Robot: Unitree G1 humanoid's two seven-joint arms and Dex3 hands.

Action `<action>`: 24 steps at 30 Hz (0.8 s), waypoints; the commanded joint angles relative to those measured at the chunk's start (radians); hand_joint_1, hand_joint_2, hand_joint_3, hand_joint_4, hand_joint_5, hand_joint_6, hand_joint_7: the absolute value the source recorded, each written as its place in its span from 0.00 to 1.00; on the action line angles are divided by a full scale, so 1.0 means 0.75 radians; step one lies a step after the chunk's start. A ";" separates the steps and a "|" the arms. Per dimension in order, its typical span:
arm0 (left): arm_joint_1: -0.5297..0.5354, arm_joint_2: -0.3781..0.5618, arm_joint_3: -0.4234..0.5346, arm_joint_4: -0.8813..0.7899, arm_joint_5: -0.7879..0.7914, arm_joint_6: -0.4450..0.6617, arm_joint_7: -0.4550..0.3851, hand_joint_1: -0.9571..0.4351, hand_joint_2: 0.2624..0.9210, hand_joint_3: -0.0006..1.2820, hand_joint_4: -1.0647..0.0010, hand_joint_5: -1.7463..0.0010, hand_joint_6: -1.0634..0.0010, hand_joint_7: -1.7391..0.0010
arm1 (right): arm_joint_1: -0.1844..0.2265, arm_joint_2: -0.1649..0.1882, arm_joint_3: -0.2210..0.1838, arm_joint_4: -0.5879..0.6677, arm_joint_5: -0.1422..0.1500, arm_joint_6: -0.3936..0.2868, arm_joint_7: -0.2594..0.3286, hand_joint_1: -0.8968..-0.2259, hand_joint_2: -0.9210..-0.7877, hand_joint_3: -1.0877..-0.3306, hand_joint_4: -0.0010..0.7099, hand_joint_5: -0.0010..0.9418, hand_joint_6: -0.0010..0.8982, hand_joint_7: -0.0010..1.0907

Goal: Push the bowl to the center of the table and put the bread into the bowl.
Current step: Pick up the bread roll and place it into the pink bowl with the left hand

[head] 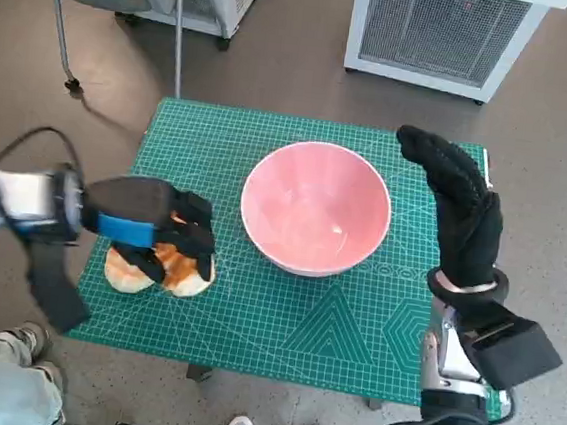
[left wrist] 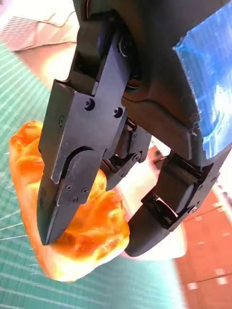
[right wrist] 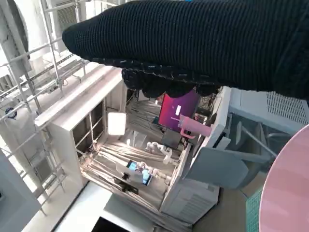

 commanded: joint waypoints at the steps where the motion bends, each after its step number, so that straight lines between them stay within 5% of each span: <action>1: 0.045 0.077 0.159 -0.088 -0.195 -0.105 -0.107 0.69 0.99 0.01 0.32 0.44 0.30 0.32 | 0.020 -0.002 0.002 0.024 0.015 0.002 0.022 0.36 0.00 0.36 0.35 0.01 0.00 0.63; 12: -0.067 -0.087 0.419 -0.155 -0.349 -0.027 -0.284 0.69 1.00 0.07 0.42 0.35 0.39 0.29 | 0.014 -0.019 -0.007 0.022 0.032 0.012 0.048 0.36 0.00 0.36 0.35 0.01 0.00 0.62; 24: -0.306 -0.466 0.352 -0.007 -0.280 0.121 -0.450 0.69 1.00 0.09 0.41 0.35 0.44 0.26 | 0.007 -0.032 -0.015 0.024 0.050 0.019 0.068 0.36 0.00 0.36 0.34 0.01 0.00 0.61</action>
